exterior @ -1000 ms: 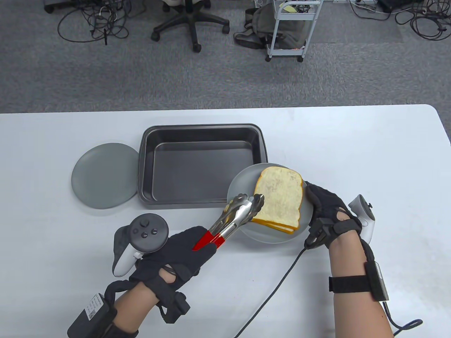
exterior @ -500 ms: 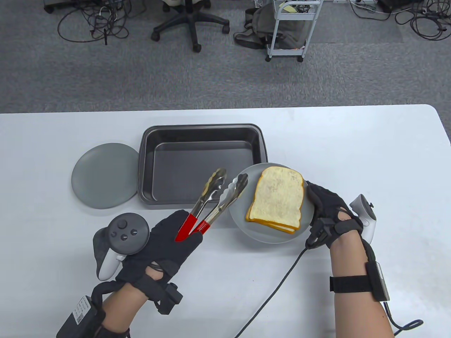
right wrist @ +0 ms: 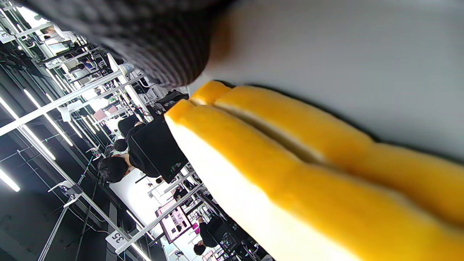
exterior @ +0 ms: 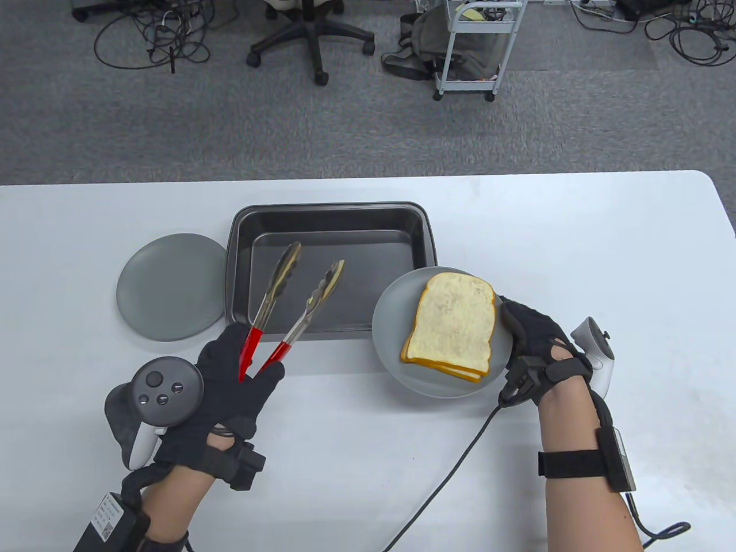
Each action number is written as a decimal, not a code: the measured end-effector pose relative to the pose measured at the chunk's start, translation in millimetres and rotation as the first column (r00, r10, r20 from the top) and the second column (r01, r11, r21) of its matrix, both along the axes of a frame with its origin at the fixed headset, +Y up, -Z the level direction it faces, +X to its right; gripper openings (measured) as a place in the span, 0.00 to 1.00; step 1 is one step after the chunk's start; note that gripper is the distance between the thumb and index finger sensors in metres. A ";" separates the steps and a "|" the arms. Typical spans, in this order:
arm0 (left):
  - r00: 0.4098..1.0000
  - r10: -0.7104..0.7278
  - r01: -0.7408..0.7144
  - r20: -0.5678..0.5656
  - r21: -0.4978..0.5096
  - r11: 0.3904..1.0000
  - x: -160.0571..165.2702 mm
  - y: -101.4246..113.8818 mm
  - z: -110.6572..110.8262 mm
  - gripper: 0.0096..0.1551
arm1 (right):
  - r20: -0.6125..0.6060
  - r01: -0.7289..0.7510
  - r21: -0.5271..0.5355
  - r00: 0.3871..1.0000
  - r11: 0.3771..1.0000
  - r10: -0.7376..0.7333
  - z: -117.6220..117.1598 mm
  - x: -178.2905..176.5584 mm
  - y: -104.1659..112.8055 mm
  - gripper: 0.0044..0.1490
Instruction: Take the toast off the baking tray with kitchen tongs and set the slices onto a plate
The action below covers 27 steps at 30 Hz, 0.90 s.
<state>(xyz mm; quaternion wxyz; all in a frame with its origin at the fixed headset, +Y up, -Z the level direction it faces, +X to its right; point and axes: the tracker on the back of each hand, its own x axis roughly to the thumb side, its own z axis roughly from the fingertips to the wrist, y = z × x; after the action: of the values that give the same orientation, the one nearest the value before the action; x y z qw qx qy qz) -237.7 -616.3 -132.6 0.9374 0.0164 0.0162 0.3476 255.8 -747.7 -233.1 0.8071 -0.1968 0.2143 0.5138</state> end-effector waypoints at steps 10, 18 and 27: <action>0.967 -0.100 0.109 -0.233 0.025 0.994 -47.0 -16.7 -17.5 0.53 | 0.005 -0.008 -0.001 1.000 1.000 0.008 0.1 1.2 -0.3 0.34; 0.889 -0.204 0.194 -0.409 -0.067 0.979 -81.0 -50.5 -46.9 0.52 | 0.014 -0.010 -0.004 1.000 1.000 0.010 0.4 3.3 -0.2 0.34; 0.821 -0.311 0.217 -0.479 -0.243 0.946 -102.9 -91.0 -77.7 0.50 | 0.023 -0.015 -0.005 1.000 1.000 0.015 1.1 6.5 1.1 0.34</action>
<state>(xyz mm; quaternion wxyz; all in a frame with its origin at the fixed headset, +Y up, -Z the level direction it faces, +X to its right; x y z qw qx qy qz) -340.6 -707.3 -210.3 0.9360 0.0264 0.2924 0.1942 262.3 -746.6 -232.0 0.8051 -0.2062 0.2049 0.5170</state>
